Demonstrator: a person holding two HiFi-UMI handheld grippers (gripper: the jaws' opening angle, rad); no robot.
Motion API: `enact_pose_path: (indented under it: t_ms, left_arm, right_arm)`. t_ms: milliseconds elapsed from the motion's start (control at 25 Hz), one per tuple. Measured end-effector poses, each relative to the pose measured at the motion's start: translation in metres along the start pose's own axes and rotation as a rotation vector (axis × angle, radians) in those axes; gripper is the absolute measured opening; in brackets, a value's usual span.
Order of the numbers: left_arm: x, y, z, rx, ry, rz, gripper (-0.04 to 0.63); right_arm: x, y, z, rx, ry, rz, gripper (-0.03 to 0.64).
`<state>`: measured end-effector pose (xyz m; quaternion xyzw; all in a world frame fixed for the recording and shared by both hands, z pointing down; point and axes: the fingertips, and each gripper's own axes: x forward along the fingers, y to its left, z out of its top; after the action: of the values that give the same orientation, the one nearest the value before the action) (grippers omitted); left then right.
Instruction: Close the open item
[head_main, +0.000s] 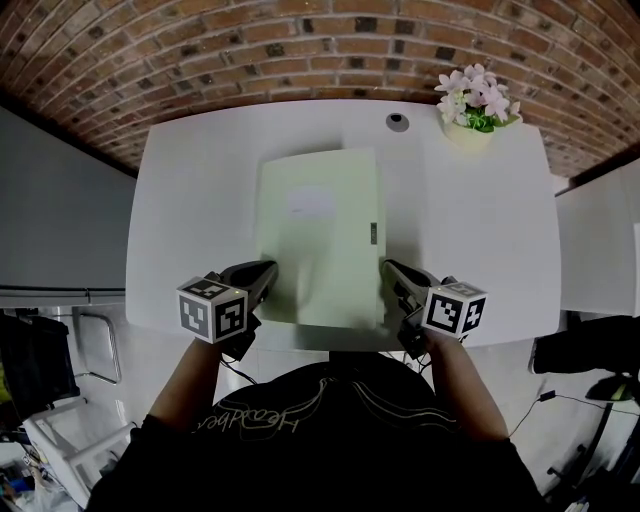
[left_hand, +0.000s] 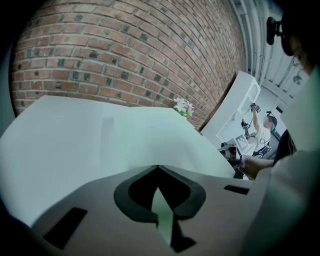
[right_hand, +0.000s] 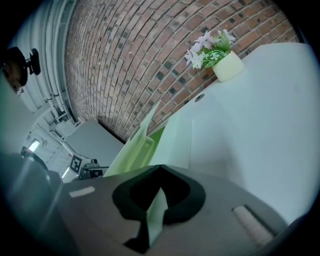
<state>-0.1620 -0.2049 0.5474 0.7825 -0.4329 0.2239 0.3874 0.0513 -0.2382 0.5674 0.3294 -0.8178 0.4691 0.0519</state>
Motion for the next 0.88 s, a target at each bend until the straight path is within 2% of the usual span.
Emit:
enact_pose_path:
  t_ms: [880]
  left_arm:
    - [0.012, -0.003, -0.004, 0.052, 0.058, 0.011, 0.003]
  right_arm:
    - [0.002, 0.005, 0.001, 0.029, -0.035, 0.012, 0.003]
